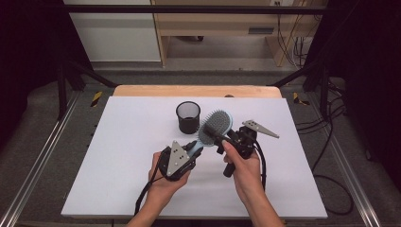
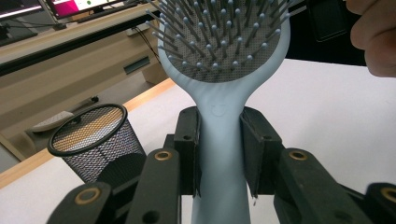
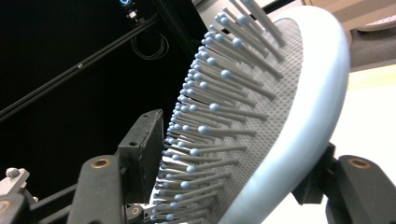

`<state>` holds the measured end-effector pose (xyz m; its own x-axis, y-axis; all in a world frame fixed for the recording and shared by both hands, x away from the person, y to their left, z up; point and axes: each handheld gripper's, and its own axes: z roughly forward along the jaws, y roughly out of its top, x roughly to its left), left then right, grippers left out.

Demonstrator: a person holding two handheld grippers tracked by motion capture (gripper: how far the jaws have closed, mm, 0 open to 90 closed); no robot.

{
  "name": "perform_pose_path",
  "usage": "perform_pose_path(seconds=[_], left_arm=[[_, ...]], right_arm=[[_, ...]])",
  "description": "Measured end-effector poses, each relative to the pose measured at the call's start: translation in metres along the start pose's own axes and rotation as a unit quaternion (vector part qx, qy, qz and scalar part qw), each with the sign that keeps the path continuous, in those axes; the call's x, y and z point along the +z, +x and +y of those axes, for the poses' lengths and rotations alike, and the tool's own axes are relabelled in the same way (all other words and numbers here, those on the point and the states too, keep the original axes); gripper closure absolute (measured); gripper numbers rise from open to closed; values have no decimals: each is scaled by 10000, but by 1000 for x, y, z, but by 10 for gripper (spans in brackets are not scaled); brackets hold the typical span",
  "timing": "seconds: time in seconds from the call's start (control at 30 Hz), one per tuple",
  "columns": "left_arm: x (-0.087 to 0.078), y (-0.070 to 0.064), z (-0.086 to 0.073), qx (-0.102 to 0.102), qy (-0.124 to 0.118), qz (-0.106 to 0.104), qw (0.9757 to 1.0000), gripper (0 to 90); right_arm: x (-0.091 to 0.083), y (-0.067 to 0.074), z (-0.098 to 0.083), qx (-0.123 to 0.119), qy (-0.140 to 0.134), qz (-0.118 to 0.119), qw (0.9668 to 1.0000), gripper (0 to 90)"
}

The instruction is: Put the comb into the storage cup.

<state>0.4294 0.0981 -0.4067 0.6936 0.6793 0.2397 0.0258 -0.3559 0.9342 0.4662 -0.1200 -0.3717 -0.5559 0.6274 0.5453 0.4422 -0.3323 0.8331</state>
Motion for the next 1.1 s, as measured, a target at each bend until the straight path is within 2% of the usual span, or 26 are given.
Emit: perform_pose_path(seconds=[0.17, 0.37, 0.47, 0.73, 0.87, 0.97, 1.1], left_arm=[[1, 3, -4, -42, 83, 1, 10000, 696], [3, 7, -9, -147, 171, -33, 9997, 696], [4, 10, -11, -243, 173, -99, 9995, 695], [7, 13, -12, -303, 166, -137, 9993, 694], [6, 16, -15, -473, 190, -221, 9985, 693], [5, 17, -19, -507, 168, -216, 9983, 693], [6, 20, -24, -618, 175, -204, 9977, 689]], right_arm=[[3, 1, -1, 122, 25, 74, 9999, 433], [7, 2, -6, 111, 18, 142, 9998, 473], [8, 2, -6, 85, 3, 178, 9998, 491], [10, 3, -4, -12, 3, 218, 9998, 518], [13, 5, -6, -54, 41, 155, 9999, 522], [16, 8, -8, -153, 82, 131, 9998, 522], [22, 7, -10, -145, 129, 111, 9997, 522]])
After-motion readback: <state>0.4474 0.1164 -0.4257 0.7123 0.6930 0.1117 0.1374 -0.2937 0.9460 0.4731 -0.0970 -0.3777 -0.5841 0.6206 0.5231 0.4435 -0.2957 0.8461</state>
